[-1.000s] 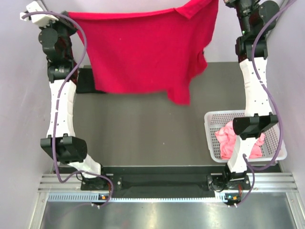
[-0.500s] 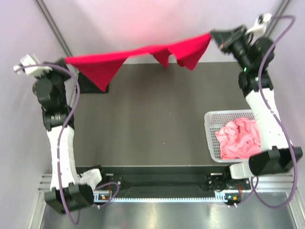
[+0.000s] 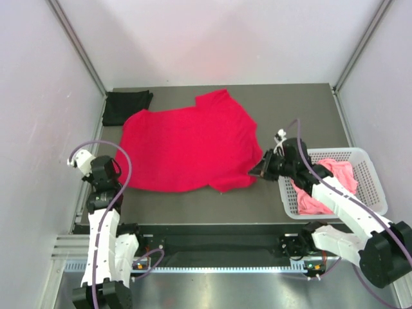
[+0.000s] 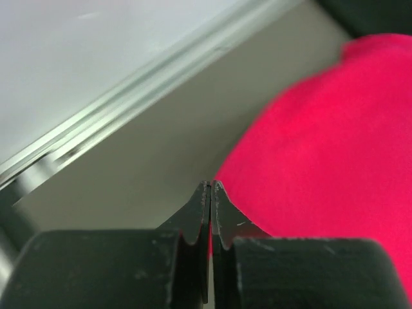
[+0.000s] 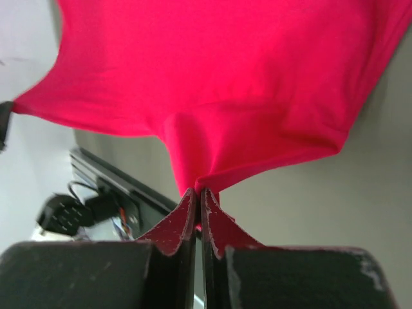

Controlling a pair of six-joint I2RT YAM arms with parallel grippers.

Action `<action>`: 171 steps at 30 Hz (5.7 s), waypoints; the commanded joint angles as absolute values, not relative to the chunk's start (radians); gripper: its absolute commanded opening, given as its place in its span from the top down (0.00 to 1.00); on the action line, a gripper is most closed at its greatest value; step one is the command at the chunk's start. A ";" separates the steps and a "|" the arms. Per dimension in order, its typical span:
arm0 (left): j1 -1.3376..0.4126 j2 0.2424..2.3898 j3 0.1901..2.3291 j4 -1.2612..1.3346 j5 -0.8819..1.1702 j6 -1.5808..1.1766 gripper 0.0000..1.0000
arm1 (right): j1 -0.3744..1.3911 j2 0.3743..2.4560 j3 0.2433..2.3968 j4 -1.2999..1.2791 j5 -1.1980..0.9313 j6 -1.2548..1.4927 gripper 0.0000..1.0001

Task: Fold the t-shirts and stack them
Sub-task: Flatten the tshirt out, then fold the tshirt

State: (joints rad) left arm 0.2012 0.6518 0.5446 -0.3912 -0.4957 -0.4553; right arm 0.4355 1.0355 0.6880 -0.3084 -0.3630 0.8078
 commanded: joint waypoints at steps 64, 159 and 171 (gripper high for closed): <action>0.227 1.709 1.146 -0.311 -0.554 -0.391 1.00 | 0.319 1.855 1.448 -0.385 -0.535 0.506 1.00; 0.229 1.114 0.710 -0.825 -0.904 -1.012 1.00 | 0.376 0.842 0.449 -0.719 -0.604 0.560 1.00; 0.226 1.186 0.782 -0.644 -0.828 -0.783 1.00 | 0.350 1.136 0.748 -0.663 -0.522 0.482 1.00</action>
